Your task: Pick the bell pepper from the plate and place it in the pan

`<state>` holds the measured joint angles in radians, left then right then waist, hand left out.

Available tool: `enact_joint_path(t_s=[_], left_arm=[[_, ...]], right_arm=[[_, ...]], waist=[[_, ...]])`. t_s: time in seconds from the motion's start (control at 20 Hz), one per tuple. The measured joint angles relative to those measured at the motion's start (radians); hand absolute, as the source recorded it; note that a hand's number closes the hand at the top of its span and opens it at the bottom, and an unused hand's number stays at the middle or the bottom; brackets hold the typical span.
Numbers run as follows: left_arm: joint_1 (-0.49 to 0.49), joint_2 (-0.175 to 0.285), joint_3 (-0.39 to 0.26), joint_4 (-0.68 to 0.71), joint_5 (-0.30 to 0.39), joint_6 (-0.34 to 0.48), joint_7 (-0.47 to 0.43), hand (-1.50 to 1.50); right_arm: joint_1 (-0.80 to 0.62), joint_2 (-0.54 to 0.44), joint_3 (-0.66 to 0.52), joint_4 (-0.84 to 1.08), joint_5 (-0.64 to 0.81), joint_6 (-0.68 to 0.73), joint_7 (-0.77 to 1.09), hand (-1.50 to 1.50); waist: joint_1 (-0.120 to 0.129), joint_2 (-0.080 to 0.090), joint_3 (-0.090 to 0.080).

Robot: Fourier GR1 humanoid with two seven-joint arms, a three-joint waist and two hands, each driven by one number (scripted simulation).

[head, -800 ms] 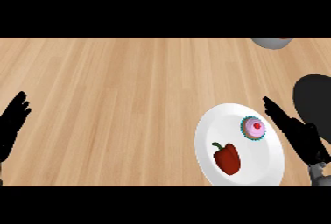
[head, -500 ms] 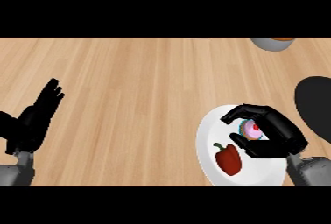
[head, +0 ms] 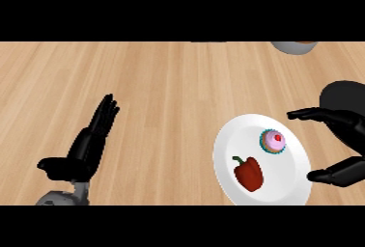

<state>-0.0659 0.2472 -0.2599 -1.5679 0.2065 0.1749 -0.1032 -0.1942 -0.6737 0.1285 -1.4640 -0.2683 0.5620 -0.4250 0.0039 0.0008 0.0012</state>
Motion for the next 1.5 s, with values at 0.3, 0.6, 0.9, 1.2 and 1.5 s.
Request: enact_joint_path(t_s=[0.3, 0.6, 0.9, 1.2, 1.5], left_arm=[[0.005, -0.04, -0.025, 0.008, -0.038, 0.009, -0.026, 0.0], [0.005, -0.049, -0.022, 0.001, -0.052, 0.009, -0.016, 0.0], [0.007, -0.058, -0.022, 0.015, -0.062, 0.001, -0.035, 0.0], [0.016, -0.055, -0.006, 0.001, -0.06, -0.011, -0.023, 0.0], [0.029, -0.076, -0.008, -0.029, -0.083, -0.012, 0.007, 0.0]], right_arm=[[-0.087, -0.04, 0.005, 0.034, 0.156, 0.018, -0.07, -1.5], [-0.15, -0.056, 0.09, -0.051, 0.291, 0.042, 0.01, -1.5], [-0.219, -0.058, 0.229, -0.097, 0.498, 0.062, 0.081, -1.5], [-0.215, -0.033, 0.366, -0.148, 0.716, 0.039, 0.126, -1.5], [-0.179, 0.049, 0.418, -0.114, 0.884, 0.014, 0.146, -1.5]], waist=[[0.003, 0.0, -0.001], [0.003, -0.002, -0.002], [0.009, 0.0, -0.002], [0.004, -0.001, -0.001], [0.001, -0.001, -0.001]])
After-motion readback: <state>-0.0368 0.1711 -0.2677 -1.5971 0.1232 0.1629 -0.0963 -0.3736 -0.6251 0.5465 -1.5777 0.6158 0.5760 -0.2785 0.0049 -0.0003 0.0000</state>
